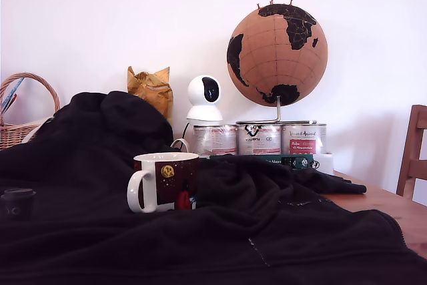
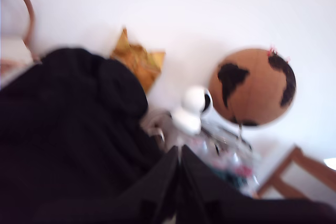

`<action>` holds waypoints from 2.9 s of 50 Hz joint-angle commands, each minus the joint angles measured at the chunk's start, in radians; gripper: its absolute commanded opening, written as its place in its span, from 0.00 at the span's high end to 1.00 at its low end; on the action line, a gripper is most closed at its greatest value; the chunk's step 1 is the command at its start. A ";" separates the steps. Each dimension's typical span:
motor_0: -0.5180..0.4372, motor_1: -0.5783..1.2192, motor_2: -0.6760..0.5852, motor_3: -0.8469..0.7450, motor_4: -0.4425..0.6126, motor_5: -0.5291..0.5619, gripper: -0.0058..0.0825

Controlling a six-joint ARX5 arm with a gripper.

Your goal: Pick the grey coffee capsule and place it inside the red coffee cup

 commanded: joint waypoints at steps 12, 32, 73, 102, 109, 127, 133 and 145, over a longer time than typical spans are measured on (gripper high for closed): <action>-0.005 0.388 0.219 -0.154 0.021 0.175 0.81; -0.102 0.911 0.442 -0.313 -0.044 0.367 0.13; -0.172 1.481 0.616 -0.284 -0.206 0.481 0.13; -0.240 1.469 0.686 -0.246 -0.174 0.476 0.89; -0.275 1.426 0.734 -0.253 -0.174 0.468 0.89; -0.380 1.365 0.883 -0.249 -0.108 0.435 0.89; -0.442 1.366 0.888 -0.237 -0.100 0.421 0.89; -0.541 1.375 0.888 -0.225 -0.121 0.405 0.89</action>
